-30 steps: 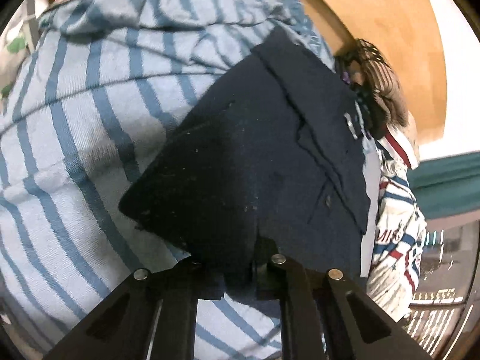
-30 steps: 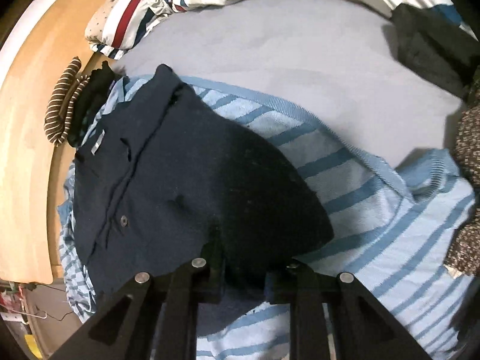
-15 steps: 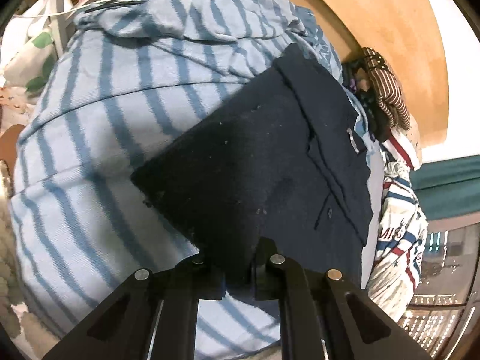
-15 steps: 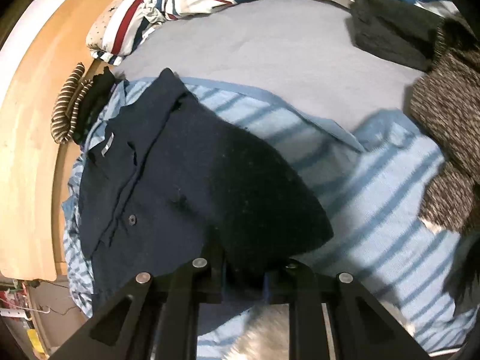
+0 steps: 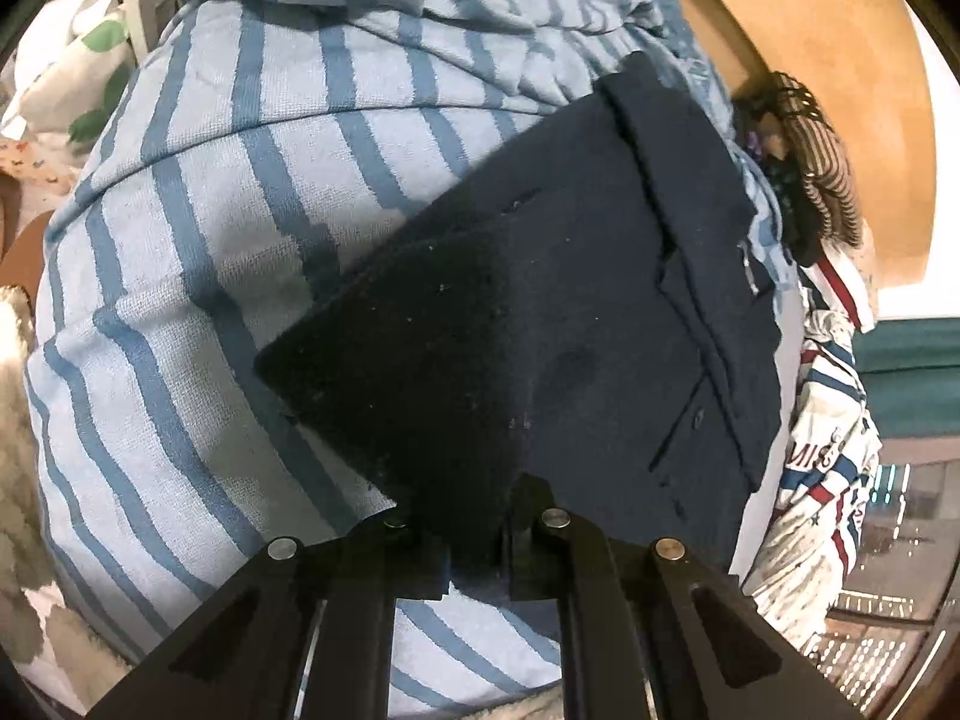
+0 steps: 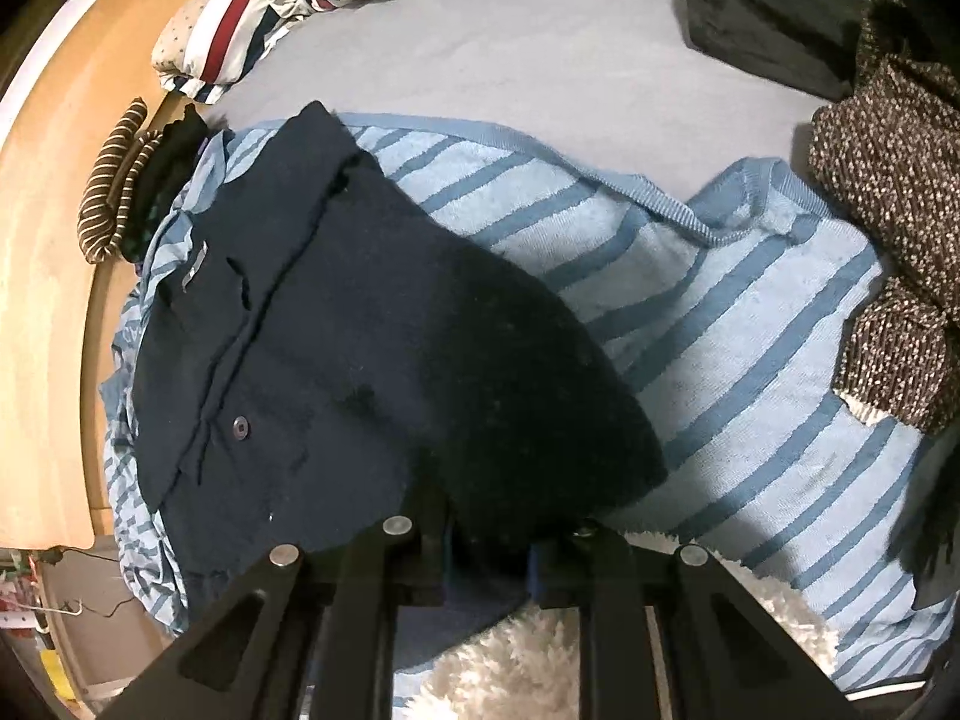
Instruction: Fold clothes
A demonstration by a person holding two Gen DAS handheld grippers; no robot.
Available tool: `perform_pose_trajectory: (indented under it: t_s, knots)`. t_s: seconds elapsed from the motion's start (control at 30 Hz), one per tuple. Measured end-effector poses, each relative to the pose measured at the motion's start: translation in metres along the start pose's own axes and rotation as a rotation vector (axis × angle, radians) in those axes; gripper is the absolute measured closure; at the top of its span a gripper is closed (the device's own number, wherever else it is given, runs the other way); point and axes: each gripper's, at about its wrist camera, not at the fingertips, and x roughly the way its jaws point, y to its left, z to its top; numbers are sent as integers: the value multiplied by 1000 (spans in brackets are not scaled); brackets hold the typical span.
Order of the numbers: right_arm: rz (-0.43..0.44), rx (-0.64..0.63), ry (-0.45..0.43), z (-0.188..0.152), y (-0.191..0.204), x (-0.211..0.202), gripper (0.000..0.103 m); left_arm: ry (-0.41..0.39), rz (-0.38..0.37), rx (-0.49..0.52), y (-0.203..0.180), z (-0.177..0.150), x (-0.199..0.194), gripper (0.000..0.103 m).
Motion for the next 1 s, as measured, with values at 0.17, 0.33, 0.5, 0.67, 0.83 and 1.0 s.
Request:
perform_pose_trajectory:
  t_s: [0.17,0.33,0.5,0.67,0.83,1.0]
  knots:
    - [0,15,37,4,-7,11,76,21,37,-20,-1,3,9,85]
    - [-13,46,58,7,-16,19,62,62,94,-69,7,-1,22,67]
    - [-16,48,69,8,-19,20,54,82,76,-135,18,-2,23,64]
    - [-9,40,104,5,-18,24,54,83,32,-195,29,-1,22,64]
    - [-4,36,111,5,-19,24,53,87,-7,-252,37,-1,22,64]
    - [-19,15,97,4,-17,27,53,88,17,-228,33,-3,23,64]
